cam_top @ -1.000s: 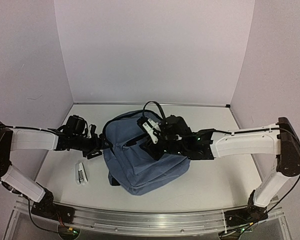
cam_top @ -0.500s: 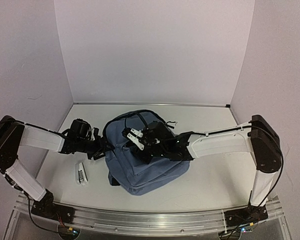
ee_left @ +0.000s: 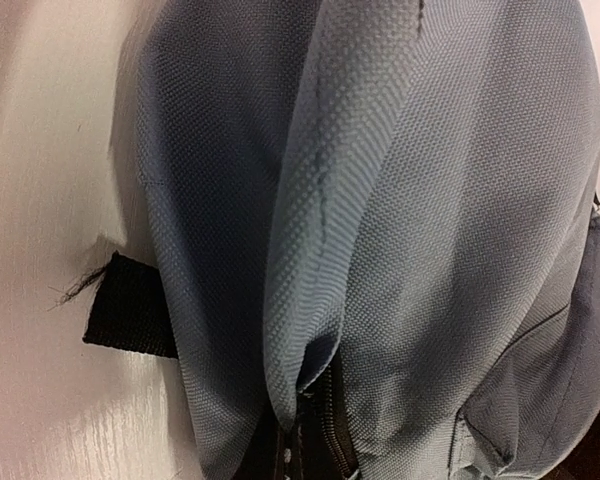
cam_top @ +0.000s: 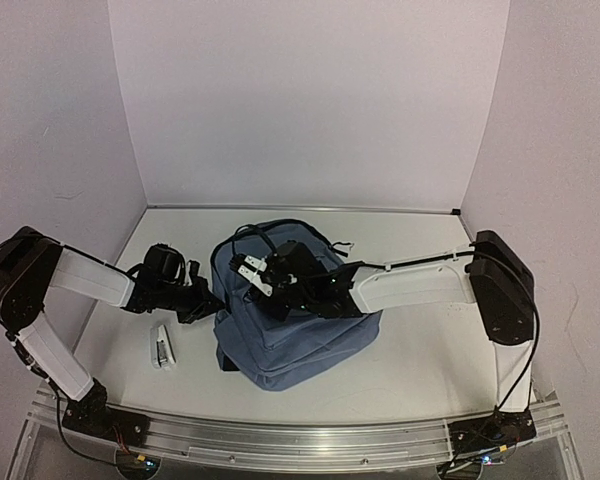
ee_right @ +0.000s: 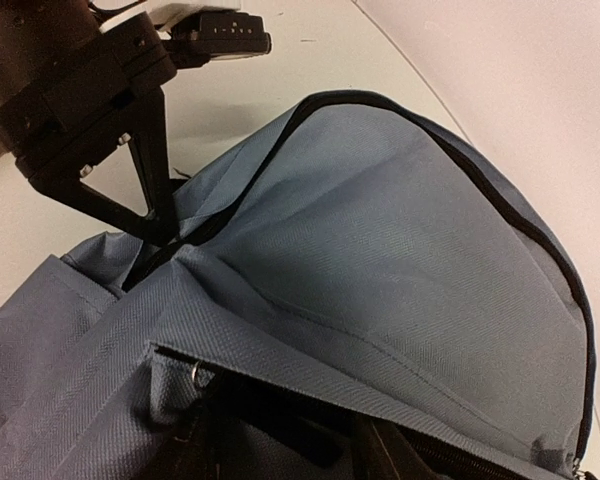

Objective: Pack the student bag
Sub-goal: Unzip the student bag at the center of the board.

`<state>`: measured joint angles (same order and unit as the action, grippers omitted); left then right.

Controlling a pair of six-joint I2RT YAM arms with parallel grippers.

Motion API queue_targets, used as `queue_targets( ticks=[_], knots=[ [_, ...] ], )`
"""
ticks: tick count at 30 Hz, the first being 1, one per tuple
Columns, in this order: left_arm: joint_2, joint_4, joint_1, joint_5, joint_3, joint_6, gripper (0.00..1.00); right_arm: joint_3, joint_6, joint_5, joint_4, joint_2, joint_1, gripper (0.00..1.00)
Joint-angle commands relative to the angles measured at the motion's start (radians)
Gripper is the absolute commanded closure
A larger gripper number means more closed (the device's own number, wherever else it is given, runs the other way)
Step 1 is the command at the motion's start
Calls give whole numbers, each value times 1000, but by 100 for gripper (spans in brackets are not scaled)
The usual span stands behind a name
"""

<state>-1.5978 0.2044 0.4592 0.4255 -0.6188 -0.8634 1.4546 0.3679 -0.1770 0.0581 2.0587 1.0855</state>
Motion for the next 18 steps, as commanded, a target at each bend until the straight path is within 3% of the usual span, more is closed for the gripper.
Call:
queue_targets(
  ticks=[1, 7, 10, 13, 18],
  knots=[
    [29, 47, 13, 21, 7, 23, 100, 79, 56, -31, 23, 57, 8, 57],
    [72, 10, 21, 3, 10, 34, 100, 137, 95, -44, 23, 108, 8, 64],
    [95, -7, 21, -12, 14, 35, 100, 151, 96, -50, 21, 120, 8, 78],
    [114, -30, 21, -40, 20, 40, 100, 155, 71, -59, 10, 115, 8, 100],
    [128, -59, 20, -78, 30, 39, 100, 111, 4, -86, 10, 56, 8, 100]
  ],
)
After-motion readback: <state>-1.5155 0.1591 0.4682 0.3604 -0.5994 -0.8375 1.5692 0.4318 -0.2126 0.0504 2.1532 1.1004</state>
